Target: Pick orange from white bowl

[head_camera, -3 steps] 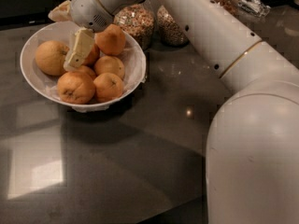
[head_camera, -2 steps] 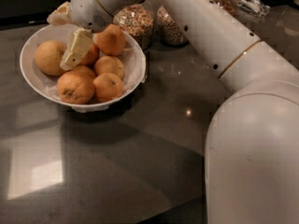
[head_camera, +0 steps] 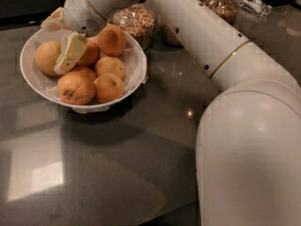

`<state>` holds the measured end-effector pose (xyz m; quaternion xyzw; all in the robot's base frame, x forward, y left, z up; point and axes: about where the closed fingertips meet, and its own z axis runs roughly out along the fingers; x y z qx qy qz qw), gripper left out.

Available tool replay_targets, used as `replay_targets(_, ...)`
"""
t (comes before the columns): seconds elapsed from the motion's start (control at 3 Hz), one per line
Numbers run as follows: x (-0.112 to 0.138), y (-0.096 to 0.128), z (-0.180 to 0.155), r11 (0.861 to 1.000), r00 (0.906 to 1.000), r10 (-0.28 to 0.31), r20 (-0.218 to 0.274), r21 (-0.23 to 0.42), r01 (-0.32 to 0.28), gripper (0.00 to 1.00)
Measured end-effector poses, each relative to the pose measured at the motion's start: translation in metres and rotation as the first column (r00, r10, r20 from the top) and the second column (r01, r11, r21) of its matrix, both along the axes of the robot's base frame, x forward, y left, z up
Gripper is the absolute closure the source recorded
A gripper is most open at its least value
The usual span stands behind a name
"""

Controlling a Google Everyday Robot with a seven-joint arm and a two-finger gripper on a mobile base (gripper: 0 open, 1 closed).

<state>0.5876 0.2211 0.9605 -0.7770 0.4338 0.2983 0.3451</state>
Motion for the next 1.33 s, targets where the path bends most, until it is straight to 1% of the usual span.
replay_targets(0.67, -0.001, 0.016, -0.017, 1.000, 0.9990, 0.019, -0.041, -0.013, -0.020, 0.26)
replay_targets(1.0, -0.002, 0.025, -0.025, 0.999, 0.9981, 0.024, -0.057, -0.036, -0.027, 0.28)
replay_targets(1.33, -0.001, 0.030, -0.030, 0.998, 0.9974, 0.024, -0.068, -0.049, -0.027, 0.46)
